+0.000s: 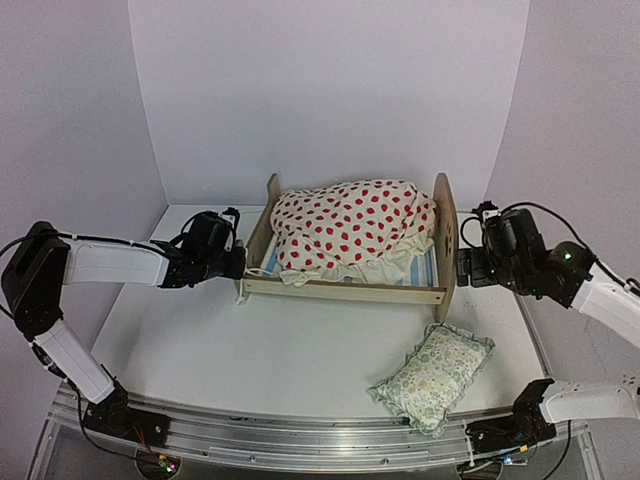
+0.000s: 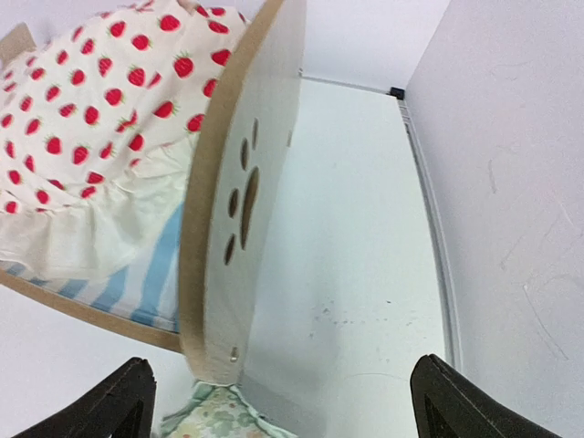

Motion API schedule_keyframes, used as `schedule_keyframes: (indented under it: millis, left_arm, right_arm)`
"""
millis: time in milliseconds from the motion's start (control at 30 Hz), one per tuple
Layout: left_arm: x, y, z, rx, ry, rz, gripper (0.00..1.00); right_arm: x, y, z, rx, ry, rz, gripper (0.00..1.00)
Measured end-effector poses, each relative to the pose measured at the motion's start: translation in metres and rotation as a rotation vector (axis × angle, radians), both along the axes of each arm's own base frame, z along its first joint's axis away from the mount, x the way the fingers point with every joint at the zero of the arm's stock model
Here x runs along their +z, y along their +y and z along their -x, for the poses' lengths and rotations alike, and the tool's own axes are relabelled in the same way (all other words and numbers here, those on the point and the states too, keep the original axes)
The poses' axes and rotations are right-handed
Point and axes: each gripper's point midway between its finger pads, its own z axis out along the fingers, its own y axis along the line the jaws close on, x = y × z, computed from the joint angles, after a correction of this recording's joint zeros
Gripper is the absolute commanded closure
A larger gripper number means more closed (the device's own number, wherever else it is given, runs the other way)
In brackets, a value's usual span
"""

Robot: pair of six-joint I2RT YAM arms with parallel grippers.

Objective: Set up the pet bed
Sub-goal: Move the bed frame to the center of the board.

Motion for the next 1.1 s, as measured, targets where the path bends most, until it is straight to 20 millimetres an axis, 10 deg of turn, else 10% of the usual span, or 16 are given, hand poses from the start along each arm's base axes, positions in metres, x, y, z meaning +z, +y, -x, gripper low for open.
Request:
schedule_keyframes:
  millis: [233, 700, 1100]
  left_arm:
    - [0.001, -0.003, -0.002, 0.007, 0.015, 0.071, 1.00]
    - [0.000, 0.003, 0.059, 0.015, 0.046, 0.107, 1.00]
    - [-0.002, 0.001, 0.095, -0.022, 0.046, 0.122, 1.00]
  right_arm:
    - [0.015, 0.061, -0.004, 0.144, 0.069, -0.147, 0.02]
    - [-0.046, 0.278, -0.031, 0.400, 0.204, -0.063, 0.06]
    - [-0.124, 0.356, -0.040, 0.431, 0.283, -0.042, 0.17]
